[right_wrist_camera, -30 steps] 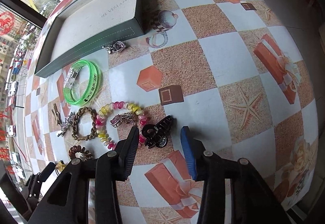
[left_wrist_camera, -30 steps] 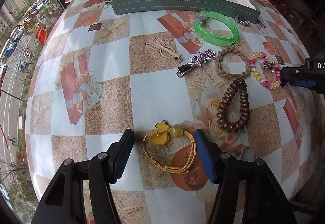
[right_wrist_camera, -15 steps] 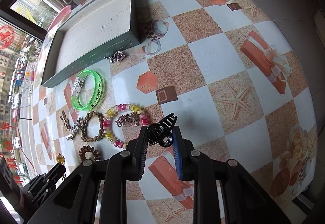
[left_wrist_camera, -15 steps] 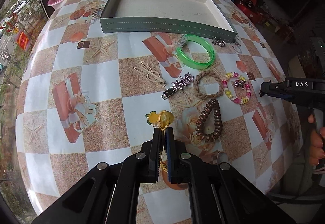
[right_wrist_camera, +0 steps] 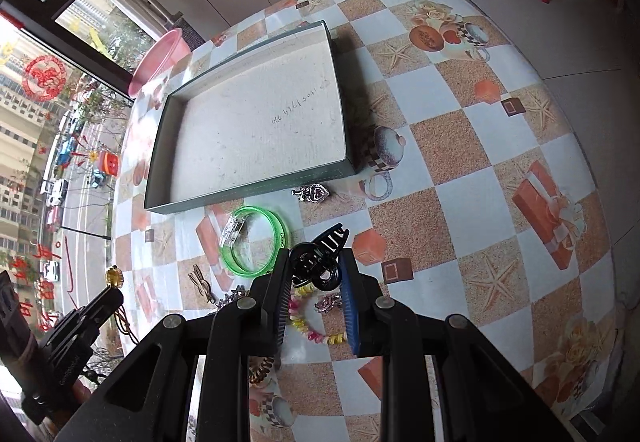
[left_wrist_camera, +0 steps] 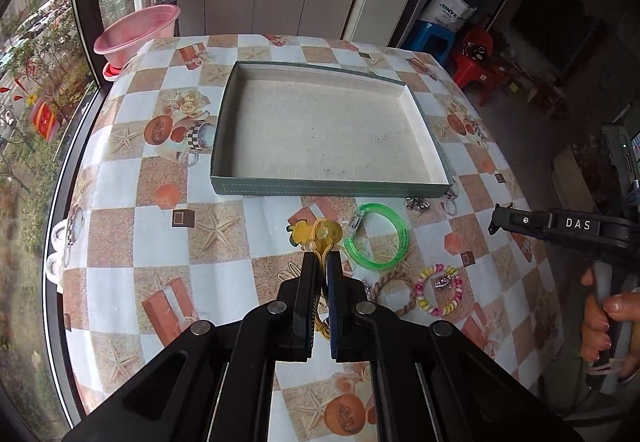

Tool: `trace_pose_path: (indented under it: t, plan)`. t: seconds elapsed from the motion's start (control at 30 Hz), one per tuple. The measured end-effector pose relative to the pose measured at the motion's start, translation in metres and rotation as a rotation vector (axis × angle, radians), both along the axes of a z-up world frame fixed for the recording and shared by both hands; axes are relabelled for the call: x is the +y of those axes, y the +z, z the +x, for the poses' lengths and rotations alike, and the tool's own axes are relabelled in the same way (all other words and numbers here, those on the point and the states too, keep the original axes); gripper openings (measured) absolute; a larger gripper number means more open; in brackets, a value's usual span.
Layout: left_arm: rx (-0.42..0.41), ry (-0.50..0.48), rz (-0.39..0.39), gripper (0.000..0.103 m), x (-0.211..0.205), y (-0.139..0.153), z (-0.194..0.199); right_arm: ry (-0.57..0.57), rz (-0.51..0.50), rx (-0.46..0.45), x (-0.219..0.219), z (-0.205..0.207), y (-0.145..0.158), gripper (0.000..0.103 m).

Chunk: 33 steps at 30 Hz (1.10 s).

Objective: Organize jewelry
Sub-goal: 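Carry the claw clip with the right tool while the left tool carries the hair tie into the tray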

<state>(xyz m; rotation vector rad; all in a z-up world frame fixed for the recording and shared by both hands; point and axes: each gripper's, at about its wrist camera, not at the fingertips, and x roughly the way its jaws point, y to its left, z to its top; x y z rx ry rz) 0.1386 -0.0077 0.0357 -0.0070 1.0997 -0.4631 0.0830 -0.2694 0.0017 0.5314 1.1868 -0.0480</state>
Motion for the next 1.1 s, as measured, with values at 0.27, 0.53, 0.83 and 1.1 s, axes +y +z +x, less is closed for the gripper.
trace_pose_path:
  t: [0.27, 0.53, 0.83, 1.1]
  plan:
    - [-0.071, 0.066, 0.004, 0.018, -0.022, 0.018, 0.068, 0.104, 0.026, -0.044, -0.002, 0.076, 0.014, 0.025]
    - [-0.052, 0.158, 0.045, 0.018, -0.041, -0.025, 0.138, 0.197, 0.014, -0.057, -0.001, 0.160, -0.005, 0.025]
    - [-0.071, 0.127, 0.169, 0.018, -0.081, -0.073, 0.180, 0.217, 0.004, -0.009, -0.001, 0.217, -0.056, 0.025]
    - [-0.098, 0.097, 0.241, 0.018, -0.101, -0.091, 0.189, 0.237, -0.024, 0.005, 0.000, 0.237, -0.079, 0.025]
